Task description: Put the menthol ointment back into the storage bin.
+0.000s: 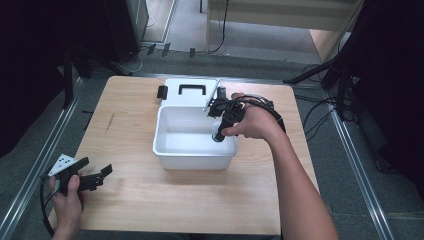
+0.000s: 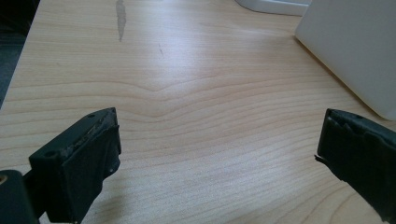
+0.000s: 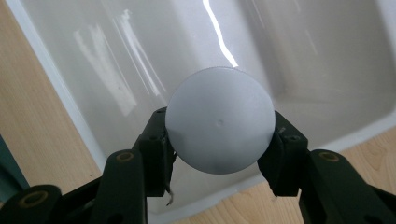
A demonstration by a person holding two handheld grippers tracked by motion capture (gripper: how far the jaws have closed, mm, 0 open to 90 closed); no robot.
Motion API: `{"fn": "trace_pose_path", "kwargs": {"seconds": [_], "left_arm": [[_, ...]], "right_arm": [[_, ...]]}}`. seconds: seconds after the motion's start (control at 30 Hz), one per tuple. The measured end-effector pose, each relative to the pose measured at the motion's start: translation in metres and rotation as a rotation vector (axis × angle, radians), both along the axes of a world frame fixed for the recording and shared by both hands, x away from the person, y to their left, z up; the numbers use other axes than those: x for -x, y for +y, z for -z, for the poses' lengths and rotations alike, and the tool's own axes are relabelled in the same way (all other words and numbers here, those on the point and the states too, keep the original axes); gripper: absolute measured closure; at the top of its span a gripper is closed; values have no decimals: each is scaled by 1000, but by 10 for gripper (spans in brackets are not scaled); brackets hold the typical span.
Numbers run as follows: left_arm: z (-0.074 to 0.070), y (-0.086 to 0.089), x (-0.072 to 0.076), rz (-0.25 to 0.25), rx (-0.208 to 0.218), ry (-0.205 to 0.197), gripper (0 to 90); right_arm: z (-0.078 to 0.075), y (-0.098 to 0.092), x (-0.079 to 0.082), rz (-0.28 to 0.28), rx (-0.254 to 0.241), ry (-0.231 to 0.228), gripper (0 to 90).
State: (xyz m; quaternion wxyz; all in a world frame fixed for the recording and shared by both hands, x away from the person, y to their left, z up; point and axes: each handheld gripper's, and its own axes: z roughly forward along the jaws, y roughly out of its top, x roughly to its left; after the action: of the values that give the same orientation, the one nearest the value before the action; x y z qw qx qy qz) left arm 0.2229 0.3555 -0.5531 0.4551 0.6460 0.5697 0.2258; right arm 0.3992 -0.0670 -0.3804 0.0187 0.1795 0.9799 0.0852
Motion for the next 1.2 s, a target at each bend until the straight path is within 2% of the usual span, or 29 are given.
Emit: {"fn": "trace_pose_path", "kwargs": {"seconds": [0.1,0.33,0.37,0.5,0.7,0.8,0.93,1.2], "left_arm": [[0,0,0,0,1,0,0],[0,0,0,1,2,2,0],[0,0,0,1,2,3,0],[0,0,0,1,0,3,0],[0,0,0,2,0,4,0],[0,0,0,2,1,4,0],[0,0,-1,0,0,5,0],[0,0,-1,0,-7,7,0]], "right_arm": [[9,1,0,-24,-4,14,518],[26,2,-1,-64,16,5,518],[32,3,0,-91,32,-11,517],[41,7,2,-127,66,-20,517],[54,11,3,-144,113,-39,517],[56,12,4,-146,115,-42,517],[63,16,5,-165,151,-58,517],[65,18,7,-175,183,-79,516]]}}
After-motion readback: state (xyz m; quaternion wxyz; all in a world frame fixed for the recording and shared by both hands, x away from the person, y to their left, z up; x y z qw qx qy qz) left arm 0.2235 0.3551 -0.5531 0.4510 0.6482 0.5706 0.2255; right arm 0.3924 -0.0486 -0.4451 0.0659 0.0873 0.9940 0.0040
